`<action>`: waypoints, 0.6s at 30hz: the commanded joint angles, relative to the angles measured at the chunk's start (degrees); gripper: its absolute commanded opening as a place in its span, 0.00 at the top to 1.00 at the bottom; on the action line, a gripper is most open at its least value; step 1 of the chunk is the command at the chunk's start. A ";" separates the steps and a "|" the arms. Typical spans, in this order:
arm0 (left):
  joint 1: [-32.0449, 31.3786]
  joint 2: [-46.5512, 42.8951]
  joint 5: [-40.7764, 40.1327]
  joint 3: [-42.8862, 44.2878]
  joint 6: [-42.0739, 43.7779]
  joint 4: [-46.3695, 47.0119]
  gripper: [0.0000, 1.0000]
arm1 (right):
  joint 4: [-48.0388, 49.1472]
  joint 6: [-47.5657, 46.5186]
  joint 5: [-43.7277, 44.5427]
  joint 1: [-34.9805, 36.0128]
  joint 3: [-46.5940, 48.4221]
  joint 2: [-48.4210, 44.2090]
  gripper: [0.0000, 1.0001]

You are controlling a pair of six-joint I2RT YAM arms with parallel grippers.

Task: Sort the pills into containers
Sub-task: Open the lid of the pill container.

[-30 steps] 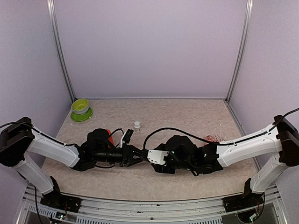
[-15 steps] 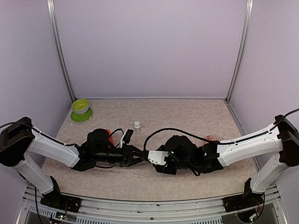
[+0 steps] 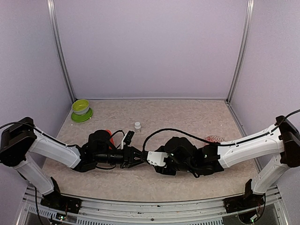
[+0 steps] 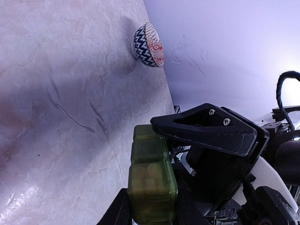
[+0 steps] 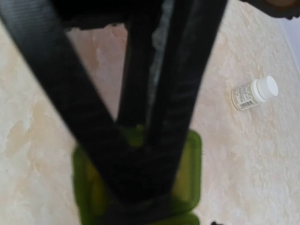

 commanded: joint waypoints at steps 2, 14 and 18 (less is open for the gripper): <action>-0.27 1.18 0.36 -0.19 -0.17 2.39 0.70 | 2.65 -0.28 2.80 1.22 0.69 1.32 0.48; -0.27 1.00 0.38 -0.58 -0.39 2.90 0.69 | 4.53 -0.98 2.84 2.52 0.42 0.82 0.67; -0.27 0.90 0.29 -0.88 -0.38 2.94 0.69 | 1.53 0.34 2.37 2.52 1.32 0.95 0.44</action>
